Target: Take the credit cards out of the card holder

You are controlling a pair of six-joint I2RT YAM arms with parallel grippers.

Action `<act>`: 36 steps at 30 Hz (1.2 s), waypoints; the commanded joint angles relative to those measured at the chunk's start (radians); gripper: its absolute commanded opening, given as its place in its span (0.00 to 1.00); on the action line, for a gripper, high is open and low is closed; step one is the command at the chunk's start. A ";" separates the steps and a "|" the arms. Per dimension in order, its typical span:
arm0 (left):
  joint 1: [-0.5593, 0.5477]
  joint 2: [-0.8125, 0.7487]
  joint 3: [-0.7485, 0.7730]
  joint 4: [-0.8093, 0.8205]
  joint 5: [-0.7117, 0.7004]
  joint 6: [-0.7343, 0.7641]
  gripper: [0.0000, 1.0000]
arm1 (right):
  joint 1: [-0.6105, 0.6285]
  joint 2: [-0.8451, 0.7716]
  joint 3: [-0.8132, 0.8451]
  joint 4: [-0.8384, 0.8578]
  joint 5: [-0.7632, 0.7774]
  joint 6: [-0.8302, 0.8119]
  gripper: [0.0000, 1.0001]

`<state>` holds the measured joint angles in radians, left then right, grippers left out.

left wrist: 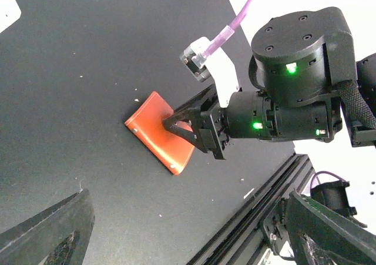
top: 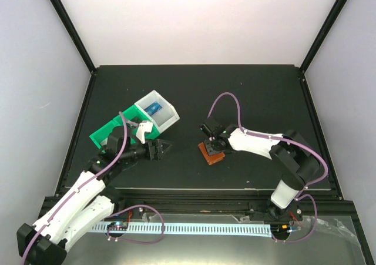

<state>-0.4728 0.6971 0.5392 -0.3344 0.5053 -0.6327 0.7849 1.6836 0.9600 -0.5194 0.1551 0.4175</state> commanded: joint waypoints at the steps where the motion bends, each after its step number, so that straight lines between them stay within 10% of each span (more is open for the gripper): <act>1: -0.007 -0.019 -0.005 0.009 -0.026 -0.005 0.91 | -0.001 0.049 -0.011 -0.029 0.083 0.011 0.31; 8: -0.009 -0.030 -0.011 -0.039 -0.072 0.016 0.91 | -0.001 0.036 -0.006 -0.027 0.096 0.032 0.02; 36: -0.062 0.241 -0.044 0.120 -0.019 0.026 0.79 | 0.006 -0.376 -0.268 0.470 -0.503 0.304 0.01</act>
<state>-0.5190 0.9276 0.4950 -0.2722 0.4614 -0.6109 0.7841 1.3376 0.7368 -0.2493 -0.1814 0.6250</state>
